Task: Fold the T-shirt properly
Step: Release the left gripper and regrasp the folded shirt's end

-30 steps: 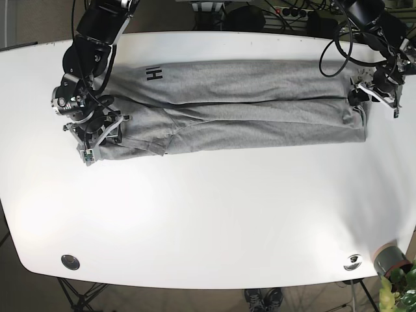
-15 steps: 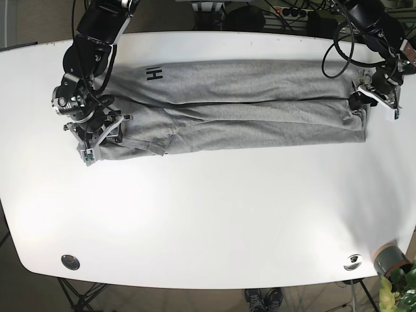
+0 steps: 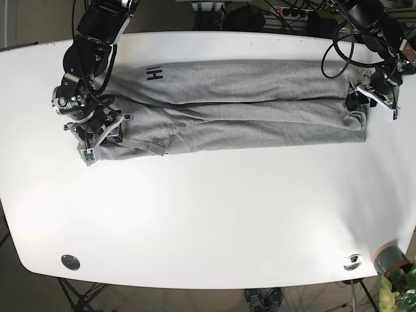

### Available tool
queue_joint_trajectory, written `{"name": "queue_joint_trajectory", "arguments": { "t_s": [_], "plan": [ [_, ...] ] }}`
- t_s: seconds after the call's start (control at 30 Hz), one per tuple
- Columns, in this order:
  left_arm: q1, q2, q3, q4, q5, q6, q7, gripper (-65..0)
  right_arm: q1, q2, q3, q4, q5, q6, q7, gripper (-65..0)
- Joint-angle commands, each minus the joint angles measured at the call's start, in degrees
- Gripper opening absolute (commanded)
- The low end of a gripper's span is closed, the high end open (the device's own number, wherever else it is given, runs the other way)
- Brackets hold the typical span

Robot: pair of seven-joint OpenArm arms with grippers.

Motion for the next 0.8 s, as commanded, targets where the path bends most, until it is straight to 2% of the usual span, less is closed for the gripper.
{"name": "queue_joint_trajectory", "arguments": {
  "t_s": [0.0, 0.27, 0.7, 0.77],
  "plan": [
    [0.15, -0.57, 0.13, -0.03, 1.91, 0.4, 1.94, -24.9, 0.97, 0.41, 0.01, 0.84, 0.8, 0.19, 1.08, -40.3],
    [-1.35, -0.57, 3.74, -0.12, 2.08, 0.4, 1.94, -24.9, 0.97, 0.41, 0.01, 0.84, 0.8, 0.19, 1.08, -40.3],
    [-1.79, -0.84, 4.35, -5.92, 2.08, 0.4, 1.94, -25.6, 0.97, 0.32, 0.01, 0.84, 0.8, 0.19, 1.08, -40.3],
    [-1.7, -0.84, 4.35, -5.92, 2.35, 0.4, 1.94, -27.9, 0.97, 0.32, 0.01, 0.84, 0.8, 0.19, 1.08, -40.3]
  ]
}}
